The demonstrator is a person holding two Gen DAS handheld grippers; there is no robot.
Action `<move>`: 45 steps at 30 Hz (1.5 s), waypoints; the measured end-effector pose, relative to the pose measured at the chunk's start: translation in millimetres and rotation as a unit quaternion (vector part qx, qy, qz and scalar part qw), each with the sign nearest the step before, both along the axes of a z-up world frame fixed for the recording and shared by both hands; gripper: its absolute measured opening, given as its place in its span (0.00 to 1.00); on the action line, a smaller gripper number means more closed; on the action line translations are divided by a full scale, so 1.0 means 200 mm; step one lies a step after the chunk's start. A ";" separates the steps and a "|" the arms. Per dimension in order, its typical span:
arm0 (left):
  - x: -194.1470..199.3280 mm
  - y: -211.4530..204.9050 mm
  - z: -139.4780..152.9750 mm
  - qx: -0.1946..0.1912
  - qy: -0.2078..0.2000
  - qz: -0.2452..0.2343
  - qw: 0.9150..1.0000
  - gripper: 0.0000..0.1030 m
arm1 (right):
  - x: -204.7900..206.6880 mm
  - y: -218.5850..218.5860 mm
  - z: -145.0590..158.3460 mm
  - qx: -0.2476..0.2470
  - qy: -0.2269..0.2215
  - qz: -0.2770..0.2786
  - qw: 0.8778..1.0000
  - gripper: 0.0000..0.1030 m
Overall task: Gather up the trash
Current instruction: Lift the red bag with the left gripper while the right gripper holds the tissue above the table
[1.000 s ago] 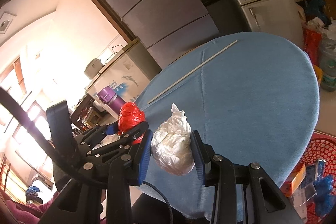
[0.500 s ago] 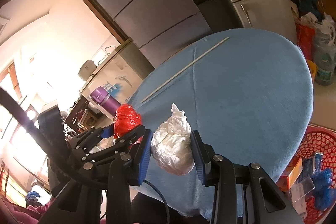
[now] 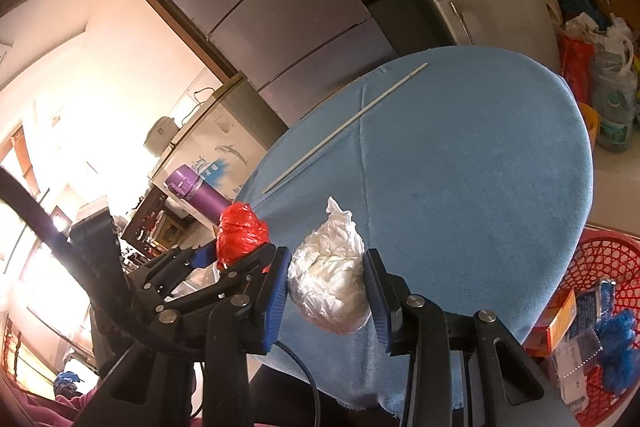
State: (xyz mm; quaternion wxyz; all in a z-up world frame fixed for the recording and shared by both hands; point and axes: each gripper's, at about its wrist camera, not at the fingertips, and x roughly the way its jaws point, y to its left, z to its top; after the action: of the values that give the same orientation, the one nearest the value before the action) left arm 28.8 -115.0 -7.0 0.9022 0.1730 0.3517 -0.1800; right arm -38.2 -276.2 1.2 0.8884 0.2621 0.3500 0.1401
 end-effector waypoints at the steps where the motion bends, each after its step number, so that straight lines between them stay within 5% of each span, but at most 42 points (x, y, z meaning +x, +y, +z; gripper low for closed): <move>1: 0.00 0.00 0.00 0.000 0.000 -0.001 1.000 0.46 | 0.01 0.00 0.00 0.000 0.001 0.000 1.000 0.39; 45: -0.03 -0.07 -0.01 0.010 0.001 -0.024 1.000 0.46 | -0.07 -0.09 0.01 0.010 -0.008 -0.016 1.000 0.39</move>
State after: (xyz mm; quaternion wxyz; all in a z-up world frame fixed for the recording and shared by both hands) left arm 23.8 -130.0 -9.6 0.8954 0.1903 0.3507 -0.1978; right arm -51.6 -294.5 2.3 0.8906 0.2754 0.3370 0.1318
